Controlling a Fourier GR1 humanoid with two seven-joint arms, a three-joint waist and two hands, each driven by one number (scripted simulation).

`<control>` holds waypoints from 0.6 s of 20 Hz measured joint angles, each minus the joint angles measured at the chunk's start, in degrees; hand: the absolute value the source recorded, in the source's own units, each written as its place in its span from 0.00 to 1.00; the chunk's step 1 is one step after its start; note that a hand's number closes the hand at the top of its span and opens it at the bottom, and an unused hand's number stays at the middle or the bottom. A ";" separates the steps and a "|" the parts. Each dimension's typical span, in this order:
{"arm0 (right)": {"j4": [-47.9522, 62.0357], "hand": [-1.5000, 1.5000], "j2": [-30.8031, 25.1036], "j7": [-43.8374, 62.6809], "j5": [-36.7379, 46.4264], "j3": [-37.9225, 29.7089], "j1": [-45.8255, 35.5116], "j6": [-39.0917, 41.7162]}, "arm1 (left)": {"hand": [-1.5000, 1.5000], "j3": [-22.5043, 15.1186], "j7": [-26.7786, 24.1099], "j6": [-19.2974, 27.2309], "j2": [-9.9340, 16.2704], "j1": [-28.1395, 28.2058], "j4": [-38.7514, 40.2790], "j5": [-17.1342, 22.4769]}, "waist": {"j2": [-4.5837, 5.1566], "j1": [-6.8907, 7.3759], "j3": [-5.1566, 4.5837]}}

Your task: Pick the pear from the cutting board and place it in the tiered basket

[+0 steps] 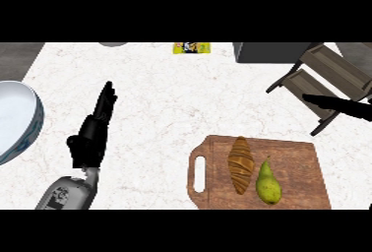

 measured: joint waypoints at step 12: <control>-1.88 0.00 0.32 5.44 2.94 4.96 1.72 2.56 | 0.50 0.61 -0.27 -0.20 -3.14 1.13 0.00 -3.40 | 0.01 -0.11 0.02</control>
